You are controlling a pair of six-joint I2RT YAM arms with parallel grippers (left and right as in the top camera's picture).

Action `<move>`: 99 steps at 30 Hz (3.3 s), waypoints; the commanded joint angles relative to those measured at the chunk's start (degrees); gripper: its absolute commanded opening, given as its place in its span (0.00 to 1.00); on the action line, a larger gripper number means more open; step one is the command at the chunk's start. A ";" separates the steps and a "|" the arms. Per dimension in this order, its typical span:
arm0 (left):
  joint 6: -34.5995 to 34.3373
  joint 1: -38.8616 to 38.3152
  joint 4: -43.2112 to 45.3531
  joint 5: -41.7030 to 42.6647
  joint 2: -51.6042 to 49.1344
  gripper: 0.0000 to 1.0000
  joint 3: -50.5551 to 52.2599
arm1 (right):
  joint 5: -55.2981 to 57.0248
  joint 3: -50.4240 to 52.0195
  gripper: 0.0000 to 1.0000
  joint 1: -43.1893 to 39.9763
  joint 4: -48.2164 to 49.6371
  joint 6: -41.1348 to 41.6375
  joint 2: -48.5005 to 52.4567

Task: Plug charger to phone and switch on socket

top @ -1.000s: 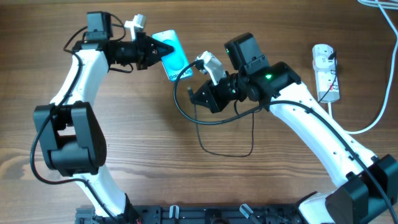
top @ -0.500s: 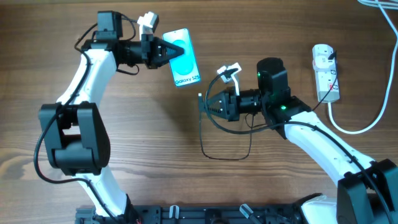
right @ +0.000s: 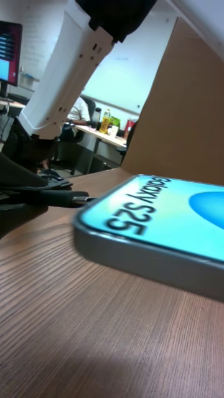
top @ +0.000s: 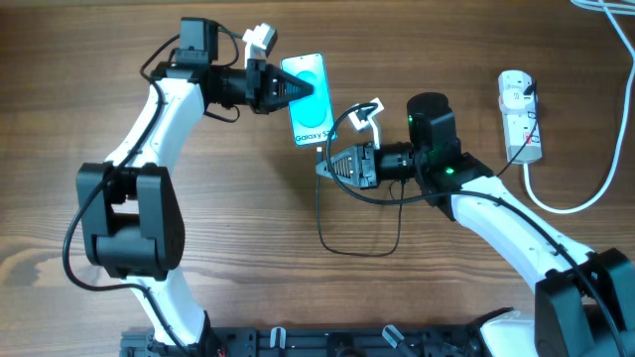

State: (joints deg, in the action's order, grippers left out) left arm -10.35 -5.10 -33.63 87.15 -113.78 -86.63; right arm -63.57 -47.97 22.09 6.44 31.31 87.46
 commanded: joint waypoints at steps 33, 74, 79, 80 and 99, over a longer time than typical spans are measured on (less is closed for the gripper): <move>2.69 -1.18 -0.42 3.23 0.74 0.04 -0.37 | 0.48 0.48 0.04 -2.93 4.04 1.31 1.60; 2.47 -0.42 -0.61 3.21 0.74 0.04 -0.39 | -16.02 0.46 0.05 -3.37 14.45 -2.25 11.61; 2.45 -0.42 -0.63 3.21 0.74 0.04 -0.37 | -10.82 0.46 0.05 -3.13 3.50 -10.51 4.90; 2.45 -0.42 -0.63 3.21 0.74 0.04 -0.37 | -10.32 0.46 0.05 -3.13 2.43 -11.13 4.24; 2.49 -2.25 -0.70 1.49 0.74 0.04 -0.37 | -10.29 0.31 0.05 -2.67 7.65 -10.80 4.17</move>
State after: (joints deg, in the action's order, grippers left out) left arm -8.82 -7.25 -34.48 87.48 -113.78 -86.63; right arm -74.28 -47.37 19.77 13.76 21.52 92.73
